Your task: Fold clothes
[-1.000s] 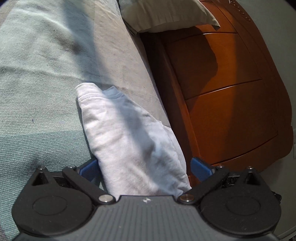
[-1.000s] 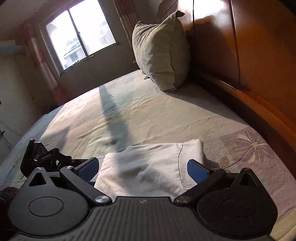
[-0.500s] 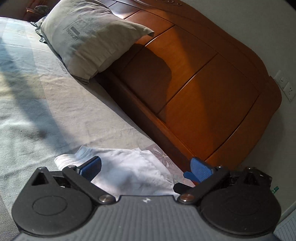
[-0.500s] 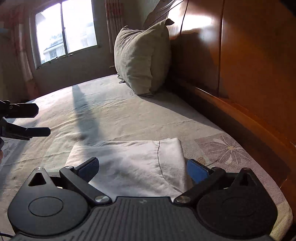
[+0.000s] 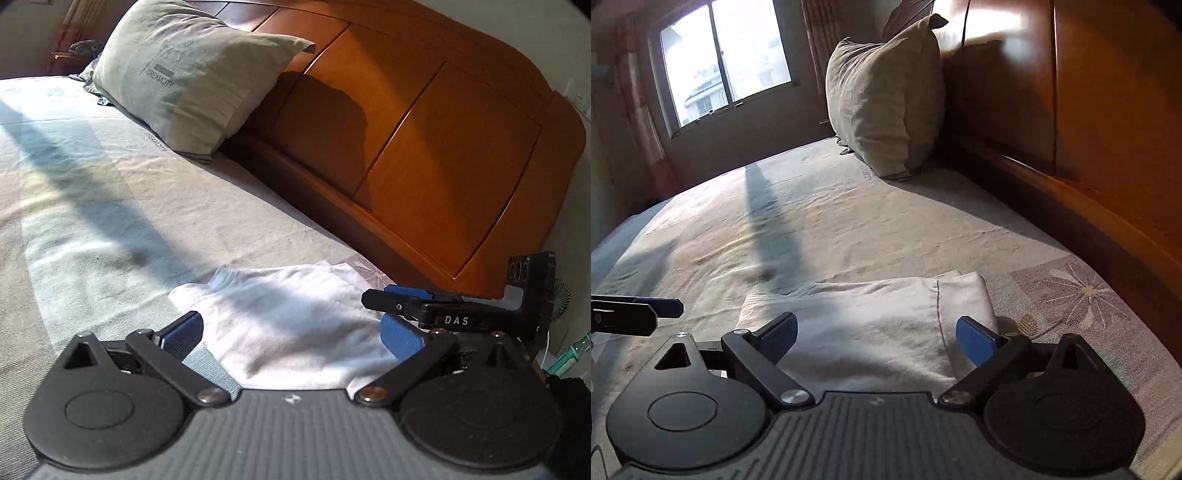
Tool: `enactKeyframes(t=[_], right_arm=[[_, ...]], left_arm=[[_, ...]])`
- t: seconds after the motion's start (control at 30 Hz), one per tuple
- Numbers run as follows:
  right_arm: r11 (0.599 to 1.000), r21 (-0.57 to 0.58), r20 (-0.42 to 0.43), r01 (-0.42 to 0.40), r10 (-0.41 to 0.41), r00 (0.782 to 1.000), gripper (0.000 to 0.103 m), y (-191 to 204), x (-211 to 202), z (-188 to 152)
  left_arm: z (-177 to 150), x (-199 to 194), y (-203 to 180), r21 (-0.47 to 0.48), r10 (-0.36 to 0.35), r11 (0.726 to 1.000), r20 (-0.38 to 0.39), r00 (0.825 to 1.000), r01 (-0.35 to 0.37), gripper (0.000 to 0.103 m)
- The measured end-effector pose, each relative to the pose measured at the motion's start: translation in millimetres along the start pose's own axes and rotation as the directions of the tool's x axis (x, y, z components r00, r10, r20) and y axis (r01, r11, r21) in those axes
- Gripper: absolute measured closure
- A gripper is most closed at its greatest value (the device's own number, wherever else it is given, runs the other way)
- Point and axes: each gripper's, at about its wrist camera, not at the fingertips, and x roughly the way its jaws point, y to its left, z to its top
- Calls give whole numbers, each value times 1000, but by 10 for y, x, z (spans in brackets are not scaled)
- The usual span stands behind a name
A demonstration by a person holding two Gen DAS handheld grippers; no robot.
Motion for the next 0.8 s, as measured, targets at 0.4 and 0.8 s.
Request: enactKeyframes(t=[0.4,0.8], right_arm=[[994,111,40,-18,13,999,39,-95,-359,108],[991,-1,42,135,-135,990,60,339,-920,-807]], left_arm=[[-280,-533,-90,181,147,973,5,989,-146,2],[-688,-547,-375,379,233,905,-62,971,-193,1]])
